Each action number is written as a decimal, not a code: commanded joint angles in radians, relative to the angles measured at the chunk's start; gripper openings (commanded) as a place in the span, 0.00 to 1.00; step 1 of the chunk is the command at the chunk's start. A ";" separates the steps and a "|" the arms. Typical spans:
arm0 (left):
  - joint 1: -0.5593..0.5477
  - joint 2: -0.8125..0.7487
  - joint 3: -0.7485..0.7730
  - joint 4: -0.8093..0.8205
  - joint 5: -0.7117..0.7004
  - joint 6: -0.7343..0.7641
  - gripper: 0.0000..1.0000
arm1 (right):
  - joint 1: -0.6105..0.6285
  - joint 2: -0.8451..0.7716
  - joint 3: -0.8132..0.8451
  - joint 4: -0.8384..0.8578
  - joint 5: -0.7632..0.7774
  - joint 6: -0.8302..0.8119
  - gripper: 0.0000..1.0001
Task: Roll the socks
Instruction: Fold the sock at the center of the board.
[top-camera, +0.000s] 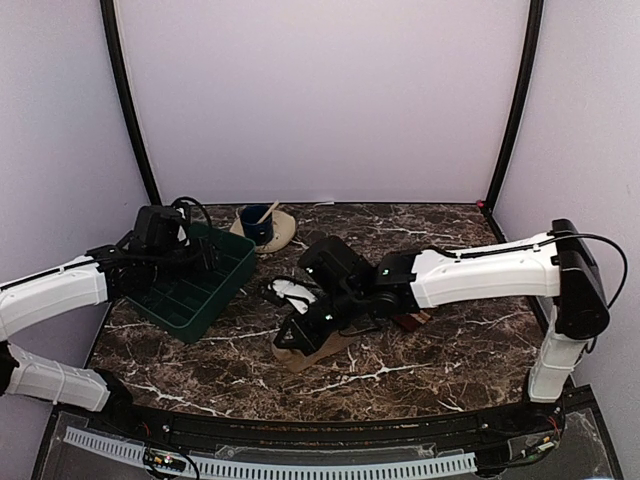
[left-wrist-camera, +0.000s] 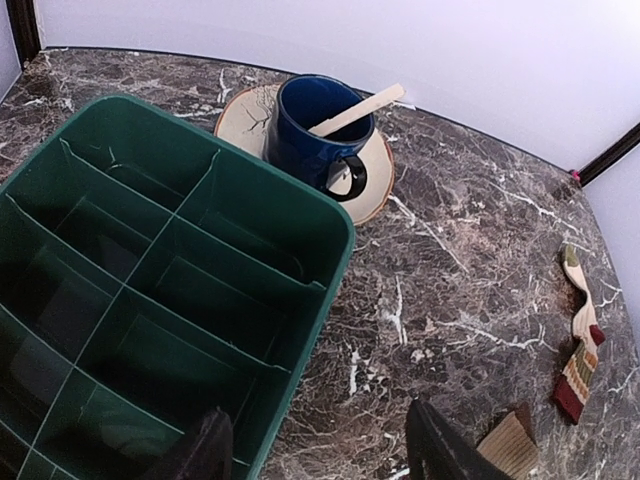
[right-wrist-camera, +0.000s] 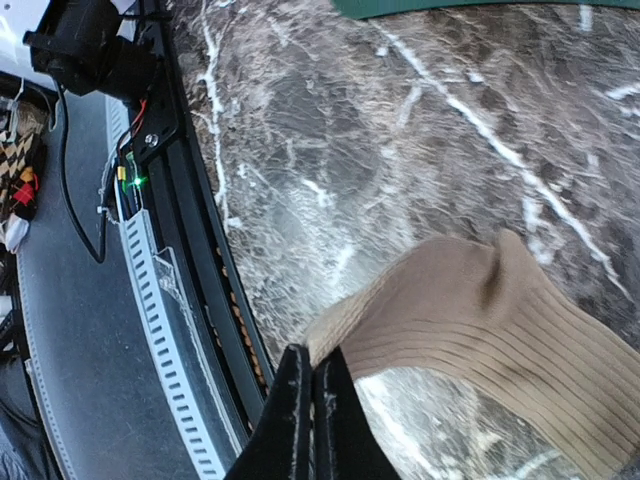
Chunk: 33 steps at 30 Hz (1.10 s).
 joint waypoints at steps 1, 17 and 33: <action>-0.030 0.036 0.020 0.022 -0.024 0.018 0.61 | -0.076 -0.095 -0.092 0.129 -0.009 0.028 0.00; -0.201 0.177 0.100 0.066 -0.054 0.101 0.61 | -0.282 -0.222 -0.325 0.162 0.007 -0.011 0.00; -0.386 0.338 0.135 0.145 0.024 0.197 0.61 | -0.369 -0.221 -0.387 0.131 0.088 -0.041 0.00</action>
